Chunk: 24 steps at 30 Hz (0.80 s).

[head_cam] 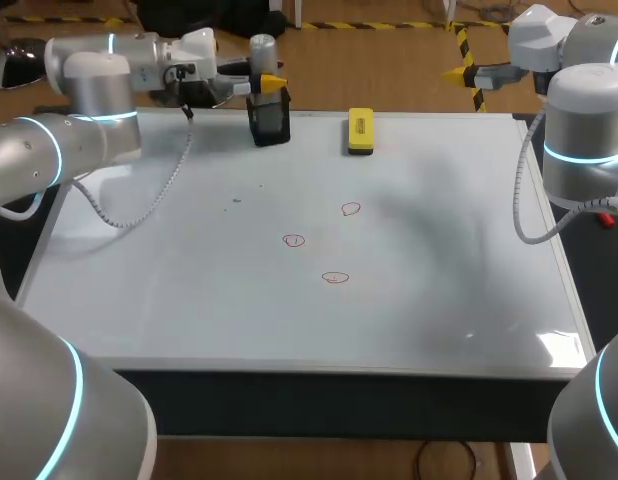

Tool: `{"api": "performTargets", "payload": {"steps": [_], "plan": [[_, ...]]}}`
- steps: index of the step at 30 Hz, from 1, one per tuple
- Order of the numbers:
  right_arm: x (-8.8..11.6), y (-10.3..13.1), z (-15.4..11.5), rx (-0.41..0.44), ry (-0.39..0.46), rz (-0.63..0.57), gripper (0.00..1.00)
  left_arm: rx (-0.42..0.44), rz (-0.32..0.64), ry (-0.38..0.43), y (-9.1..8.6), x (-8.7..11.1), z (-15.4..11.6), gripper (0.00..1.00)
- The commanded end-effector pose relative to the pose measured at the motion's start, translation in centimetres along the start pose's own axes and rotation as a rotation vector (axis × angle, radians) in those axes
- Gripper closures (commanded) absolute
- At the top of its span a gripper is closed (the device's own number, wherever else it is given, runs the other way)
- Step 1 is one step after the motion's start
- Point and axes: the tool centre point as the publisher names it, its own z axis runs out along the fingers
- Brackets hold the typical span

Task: Pick up the inspection probe, press it on each red-marked spot on the whiteboard one by one, put down the probe, pick up the eraser, and wipe off all the red marks.

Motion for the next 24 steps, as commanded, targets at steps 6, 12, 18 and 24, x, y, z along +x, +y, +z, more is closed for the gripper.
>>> {"api": "performTargets", "payload": {"steps": [6, 12, 18, 24], "plan": [[0.0, 0.0, 0.0, 0.003, 0.001, 0.0, 0.0, 0.002, 0.031, 0.032, -1.2, 0.9, -0.1, 1.0], [0.0, 0.0, 0.0, 0.003, 0.001, 0.0, 0.0, -0.017, 0.049, 0.044, -2.3, 1.5, -0.5, 1.0], [0.0, 0.0, 0.0, 0.003, 0.001, 0.0, 0.0, -0.012, 0.057, 0.047, -4.0, 1.7, -1.0, 1.0], [0.0, 0.0, 0.0, 0.003, 0.001, 0.0, 0.0, -0.019, 0.054, 0.056, -5.6, 2.2, -1.2, 1.0]]}}
